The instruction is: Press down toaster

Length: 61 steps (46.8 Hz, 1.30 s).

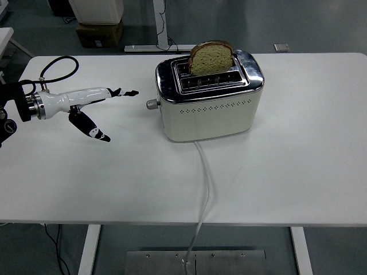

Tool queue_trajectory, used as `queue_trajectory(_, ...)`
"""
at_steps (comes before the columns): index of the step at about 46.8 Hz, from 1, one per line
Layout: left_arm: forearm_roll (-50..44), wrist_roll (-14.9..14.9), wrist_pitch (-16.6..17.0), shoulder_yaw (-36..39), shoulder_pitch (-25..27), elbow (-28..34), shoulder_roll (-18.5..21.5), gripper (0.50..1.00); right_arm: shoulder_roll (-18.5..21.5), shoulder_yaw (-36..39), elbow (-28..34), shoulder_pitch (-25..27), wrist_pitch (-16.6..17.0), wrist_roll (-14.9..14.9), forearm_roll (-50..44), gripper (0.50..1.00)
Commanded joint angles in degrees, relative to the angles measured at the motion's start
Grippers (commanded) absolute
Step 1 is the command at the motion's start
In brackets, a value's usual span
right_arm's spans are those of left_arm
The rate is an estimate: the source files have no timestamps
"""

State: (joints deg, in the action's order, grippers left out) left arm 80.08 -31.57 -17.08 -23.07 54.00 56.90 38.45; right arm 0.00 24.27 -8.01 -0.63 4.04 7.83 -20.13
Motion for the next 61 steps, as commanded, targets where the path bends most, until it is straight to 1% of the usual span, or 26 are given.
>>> queue_trajectory(1, 0.69, 0.01, 0.29, 0.31, -0.13, -0.03, -0.39, 1.000, 0.00, -0.01, 0.02, 0.01, 0.00, -0.01, 0.00, 1.000)
queue_trajectory(24, 0.78, 0.28, 0.91, 0.39, 0.14, -0.38, -0.83, 1.000, 0.00, 0.07, -0.07, 0.01, 0.00, -0.01, 0.00, 1.000)
queue_trajectory(44, 0.78, 0.28, 0.99, 0.48, -0.21, -0.83, -2.68, 1.000, 0.00, -0.02, 0.02, 0.01, 0.00, -0.01, 0.00, 1.000)
queue_trajectory(61, 0.78, 0.37, 0.99, 1.45, -0.57, -2.85, -4.26, 1.000, 0.00, -0.01, 0.02, 0.01, 0.00, -0.01, 0.00, 1.000)
